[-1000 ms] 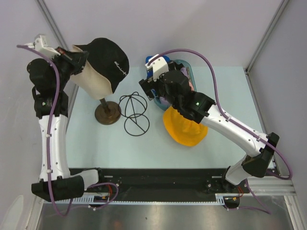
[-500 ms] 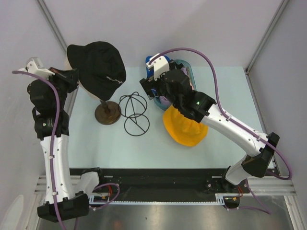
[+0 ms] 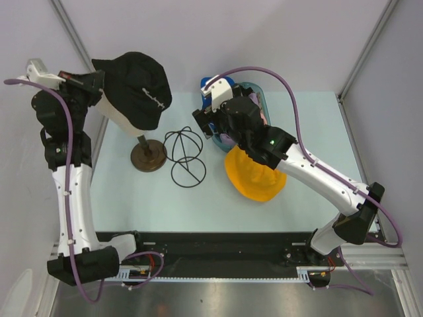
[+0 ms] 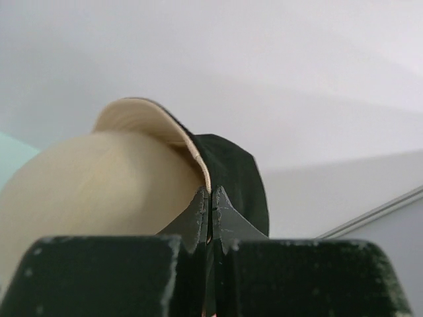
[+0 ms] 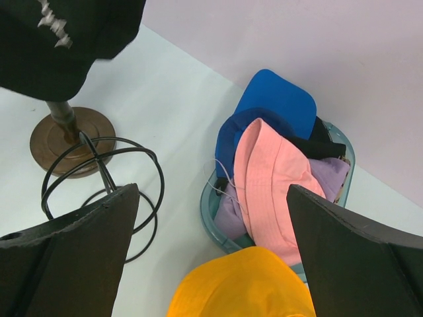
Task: Stack the hats
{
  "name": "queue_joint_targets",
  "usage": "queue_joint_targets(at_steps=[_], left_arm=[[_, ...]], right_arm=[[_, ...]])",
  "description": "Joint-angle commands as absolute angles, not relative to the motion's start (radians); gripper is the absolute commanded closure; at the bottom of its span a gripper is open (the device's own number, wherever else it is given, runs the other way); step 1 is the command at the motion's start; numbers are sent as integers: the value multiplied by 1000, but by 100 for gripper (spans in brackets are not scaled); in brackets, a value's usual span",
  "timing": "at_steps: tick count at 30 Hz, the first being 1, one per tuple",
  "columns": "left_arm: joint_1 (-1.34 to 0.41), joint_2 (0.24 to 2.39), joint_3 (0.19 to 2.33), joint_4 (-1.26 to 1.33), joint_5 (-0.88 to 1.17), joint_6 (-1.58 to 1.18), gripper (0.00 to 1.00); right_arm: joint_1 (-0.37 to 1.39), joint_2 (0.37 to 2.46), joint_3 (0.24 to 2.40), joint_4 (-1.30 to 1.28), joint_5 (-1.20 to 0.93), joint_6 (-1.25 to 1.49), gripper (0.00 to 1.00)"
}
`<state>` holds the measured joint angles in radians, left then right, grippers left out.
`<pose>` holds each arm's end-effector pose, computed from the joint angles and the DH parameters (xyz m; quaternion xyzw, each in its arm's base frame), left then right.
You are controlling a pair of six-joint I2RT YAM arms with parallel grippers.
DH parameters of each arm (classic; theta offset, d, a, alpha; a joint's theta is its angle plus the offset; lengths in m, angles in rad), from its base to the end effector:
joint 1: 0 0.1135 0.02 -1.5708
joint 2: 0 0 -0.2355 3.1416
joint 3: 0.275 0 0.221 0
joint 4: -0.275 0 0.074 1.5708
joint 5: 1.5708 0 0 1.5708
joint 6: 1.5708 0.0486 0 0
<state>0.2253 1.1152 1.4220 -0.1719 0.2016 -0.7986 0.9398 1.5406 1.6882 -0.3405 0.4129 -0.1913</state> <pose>0.2181 0.0400 0.4628 -0.2545 0.6077 -0.2754 0.7000 0.2109 0.2556 0.4168 -0.2948 0.7077 0.0802 0.6370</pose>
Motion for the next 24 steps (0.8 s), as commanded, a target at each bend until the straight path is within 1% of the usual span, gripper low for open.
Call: queue_joint_targets(at_steps=[1, 2, 9, 14, 18, 24], left_arm=[[238, 1170, 1560, -28, 265, -908, 100], [235, 1196, 1574, -22, 294, -920, 100], [192, 1238, 1618, -5, 308, -925, 100], [228, 1195, 1634, -40, 203, -859, 100], [302, 1146, 1570, -67, 175, -842, 100], [313, 1028, 1418, -100, 100, -815, 100]], right_arm=[[931, 1513, 1690, -319, 417, -179, 0], [931, 1514, 1690, -321, 417, -183, 0], [928, 1511, 1692, -330, 428, -187, 0], [927, 1502, 1692, -337, 434, -190, 0], [925, 1500, 1687, -344, 433, -190, 0], [923, 1497, 1687, -344, 430, -187, 0]])
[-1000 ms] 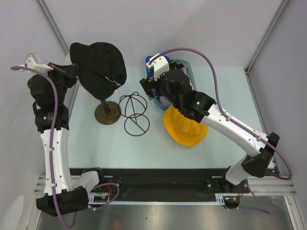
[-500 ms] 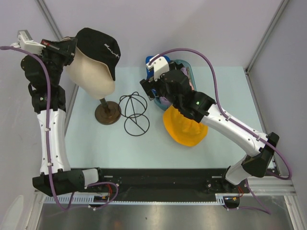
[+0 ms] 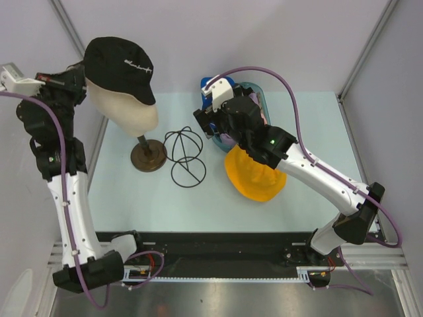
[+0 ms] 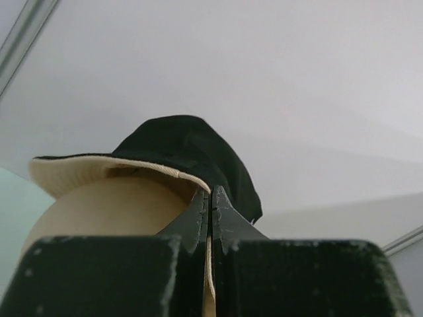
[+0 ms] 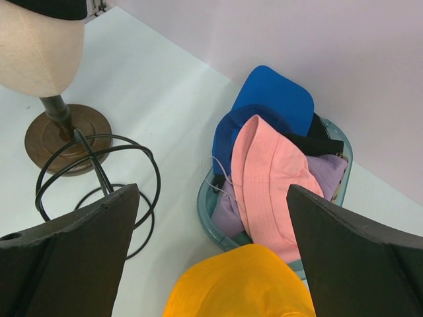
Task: Stack the hats
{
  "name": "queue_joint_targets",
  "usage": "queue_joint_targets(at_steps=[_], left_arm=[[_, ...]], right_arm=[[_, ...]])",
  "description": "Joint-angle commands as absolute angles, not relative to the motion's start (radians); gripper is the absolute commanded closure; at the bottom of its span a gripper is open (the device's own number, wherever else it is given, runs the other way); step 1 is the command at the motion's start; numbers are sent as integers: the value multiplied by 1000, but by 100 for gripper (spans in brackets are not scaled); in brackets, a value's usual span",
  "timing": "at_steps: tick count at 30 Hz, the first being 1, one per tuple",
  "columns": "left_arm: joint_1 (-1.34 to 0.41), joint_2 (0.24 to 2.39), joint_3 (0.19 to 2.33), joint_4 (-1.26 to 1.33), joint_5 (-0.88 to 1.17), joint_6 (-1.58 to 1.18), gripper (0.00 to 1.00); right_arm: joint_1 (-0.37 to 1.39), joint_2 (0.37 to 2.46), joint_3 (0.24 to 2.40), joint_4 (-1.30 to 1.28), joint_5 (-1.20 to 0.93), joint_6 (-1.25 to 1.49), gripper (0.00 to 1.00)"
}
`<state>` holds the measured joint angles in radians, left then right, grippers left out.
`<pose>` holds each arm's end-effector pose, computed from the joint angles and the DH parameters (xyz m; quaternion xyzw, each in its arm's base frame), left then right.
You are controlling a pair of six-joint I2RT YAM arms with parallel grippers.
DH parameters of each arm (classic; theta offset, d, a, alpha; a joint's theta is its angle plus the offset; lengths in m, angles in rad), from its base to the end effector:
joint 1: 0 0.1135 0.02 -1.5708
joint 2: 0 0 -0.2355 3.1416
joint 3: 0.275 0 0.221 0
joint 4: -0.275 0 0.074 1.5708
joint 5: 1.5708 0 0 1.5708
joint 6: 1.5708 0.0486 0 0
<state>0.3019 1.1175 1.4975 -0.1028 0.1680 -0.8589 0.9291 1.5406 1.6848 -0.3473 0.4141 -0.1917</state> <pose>0.2023 0.0545 0.4932 -0.2733 0.5389 -0.2672 0.7507 0.2137 0.2533 0.4149 -0.2932 0.7116 0.0742 0.6342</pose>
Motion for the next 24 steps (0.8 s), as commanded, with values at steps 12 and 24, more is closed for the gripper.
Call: queue_joint_targets(at_steps=[12, 24], left_arm=[[311, 753, 1100, -291, -32, -842, 100], [325, 718, 940, -299, -61, -952, 100]], right_arm=[[919, 1496, 1675, -347, 410, -189, 0], [917, 1468, 1654, -359, 410, -176, 0]])
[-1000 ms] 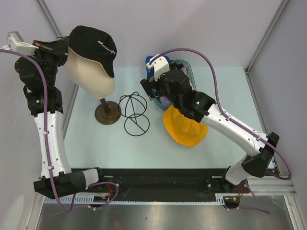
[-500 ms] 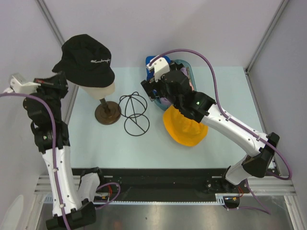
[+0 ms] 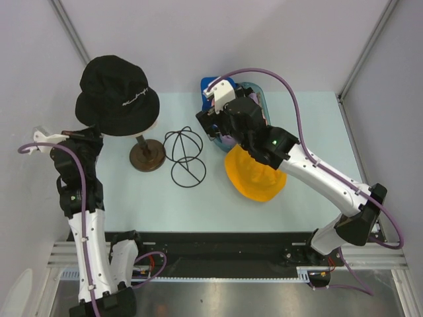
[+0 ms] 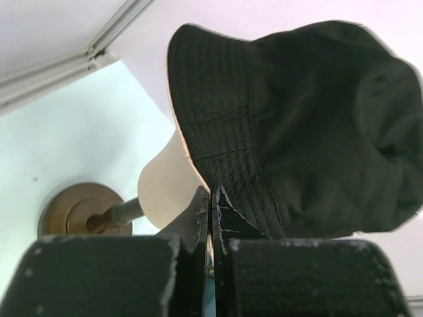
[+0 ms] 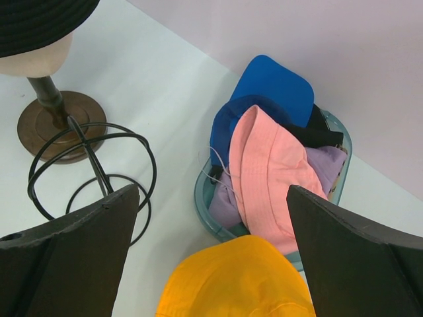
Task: Stack the hats
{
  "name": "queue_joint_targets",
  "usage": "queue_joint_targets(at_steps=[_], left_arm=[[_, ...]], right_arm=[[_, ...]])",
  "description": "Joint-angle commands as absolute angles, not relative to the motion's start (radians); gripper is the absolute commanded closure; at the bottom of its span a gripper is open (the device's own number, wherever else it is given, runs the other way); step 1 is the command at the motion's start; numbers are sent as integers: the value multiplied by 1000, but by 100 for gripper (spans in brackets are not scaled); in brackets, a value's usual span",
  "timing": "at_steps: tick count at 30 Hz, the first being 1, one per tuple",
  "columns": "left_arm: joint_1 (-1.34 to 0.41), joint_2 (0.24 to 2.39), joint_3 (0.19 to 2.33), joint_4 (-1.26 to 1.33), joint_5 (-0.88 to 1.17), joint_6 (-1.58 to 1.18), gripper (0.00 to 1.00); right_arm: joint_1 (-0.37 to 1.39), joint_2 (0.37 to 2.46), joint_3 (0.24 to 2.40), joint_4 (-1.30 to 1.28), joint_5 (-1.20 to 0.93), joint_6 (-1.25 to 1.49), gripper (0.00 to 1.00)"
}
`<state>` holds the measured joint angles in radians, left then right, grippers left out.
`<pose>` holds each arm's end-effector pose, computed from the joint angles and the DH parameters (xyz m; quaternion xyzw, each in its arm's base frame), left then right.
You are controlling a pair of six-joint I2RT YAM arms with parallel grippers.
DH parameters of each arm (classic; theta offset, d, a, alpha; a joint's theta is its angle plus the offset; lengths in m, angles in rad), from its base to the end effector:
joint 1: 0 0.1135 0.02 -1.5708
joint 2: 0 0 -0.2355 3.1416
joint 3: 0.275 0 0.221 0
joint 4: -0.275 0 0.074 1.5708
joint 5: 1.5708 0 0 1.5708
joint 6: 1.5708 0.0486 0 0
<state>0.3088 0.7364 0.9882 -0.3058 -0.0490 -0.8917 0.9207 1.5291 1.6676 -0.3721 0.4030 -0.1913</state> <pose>0.1507 0.0506 0.3762 -0.4238 0.5893 -0.1805 0.6637 0.2137 0.2496 0.4101 -0.3004 0.7185 0.0699 0.6234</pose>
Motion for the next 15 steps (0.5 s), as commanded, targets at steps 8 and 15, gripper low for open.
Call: queue_joint_targets(at_steps=[8, 15], left_arm=[[331, 718, 799, -239, -8, -1049, 99], [339, 752, 739, -178, 44, -1094, 100]], right_arm=[[916, 1453, 1637, -367, 403, -163, 1], [896, 1451, 1640, -377, 370, -144, 1]])
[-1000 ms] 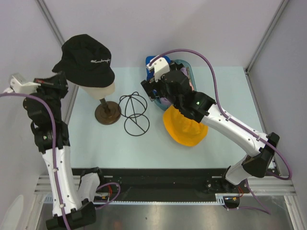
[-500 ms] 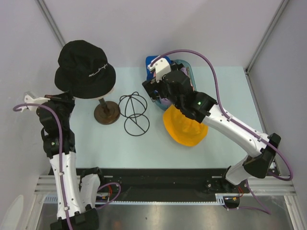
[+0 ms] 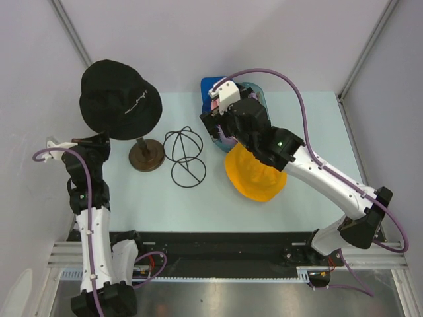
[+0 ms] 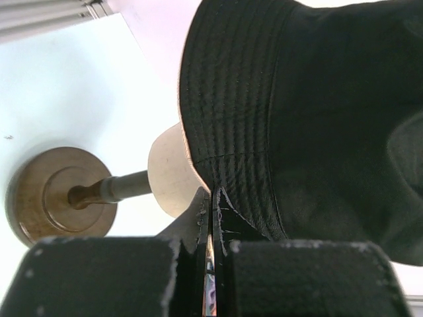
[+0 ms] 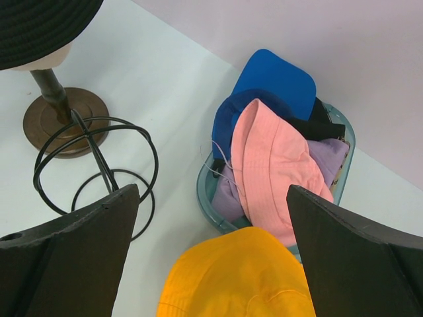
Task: Stack the hats
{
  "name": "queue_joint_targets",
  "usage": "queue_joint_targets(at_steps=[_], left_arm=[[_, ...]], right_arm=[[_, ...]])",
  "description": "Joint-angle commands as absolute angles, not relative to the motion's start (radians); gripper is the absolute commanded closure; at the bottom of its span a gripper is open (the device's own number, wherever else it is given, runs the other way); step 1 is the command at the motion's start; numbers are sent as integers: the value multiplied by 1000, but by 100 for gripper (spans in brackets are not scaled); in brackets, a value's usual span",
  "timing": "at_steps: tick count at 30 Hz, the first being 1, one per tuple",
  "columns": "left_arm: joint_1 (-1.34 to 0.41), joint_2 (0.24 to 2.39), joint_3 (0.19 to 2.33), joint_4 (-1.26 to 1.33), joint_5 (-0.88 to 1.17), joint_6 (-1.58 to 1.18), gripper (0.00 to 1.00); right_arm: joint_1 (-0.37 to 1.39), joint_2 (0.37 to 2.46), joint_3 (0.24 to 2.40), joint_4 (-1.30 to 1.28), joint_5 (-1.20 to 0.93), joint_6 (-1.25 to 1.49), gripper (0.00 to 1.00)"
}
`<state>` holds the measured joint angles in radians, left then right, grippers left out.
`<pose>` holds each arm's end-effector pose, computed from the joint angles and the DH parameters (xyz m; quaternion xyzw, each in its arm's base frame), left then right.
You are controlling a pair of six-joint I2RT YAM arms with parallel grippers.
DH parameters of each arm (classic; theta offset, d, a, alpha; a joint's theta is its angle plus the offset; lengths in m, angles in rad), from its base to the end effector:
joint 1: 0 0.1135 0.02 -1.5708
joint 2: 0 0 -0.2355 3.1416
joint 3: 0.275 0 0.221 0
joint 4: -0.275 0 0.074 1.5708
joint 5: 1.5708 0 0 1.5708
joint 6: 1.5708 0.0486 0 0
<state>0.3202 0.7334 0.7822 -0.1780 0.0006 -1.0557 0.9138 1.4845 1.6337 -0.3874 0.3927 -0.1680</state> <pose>0.1672 0.0554 0.3257 -0.4769 0.5805 -0.2375 0.6158 0.2081 0.2394 0.4110 -0.2936 0.7230 0.0780 0.6204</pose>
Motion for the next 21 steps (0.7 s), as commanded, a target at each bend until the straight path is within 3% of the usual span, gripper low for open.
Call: queue_joint_targets(at_steps=[1, 15, 17, 18, 19, 21], left_arm=[[341, 753, 735, -172, 49, -1095, 100], [342, 801, 724, -147, 83, -1029, 100], [342, 802, 739, -161, 100, -1008, 83], [342, 798, 744, -167, 101, -1000, 50], [344, 790, 747, -176, 100, -983, 36], [344, 755, 764, -236, 58, -965, 21]], right_arm=[[891, 1451, 1641, -382, 368, -140, 0], [822, 1425, 1621, -400, 308, -80, 0], [804, 1424, 1620, -408, 307, -74, 1], [792, 1422, 1621, -411, 301, -68, 0], [779, 1422, 1621, -414, 293, -54, 0], [736, 1420, 1624, -433, 279, -38, 0]])
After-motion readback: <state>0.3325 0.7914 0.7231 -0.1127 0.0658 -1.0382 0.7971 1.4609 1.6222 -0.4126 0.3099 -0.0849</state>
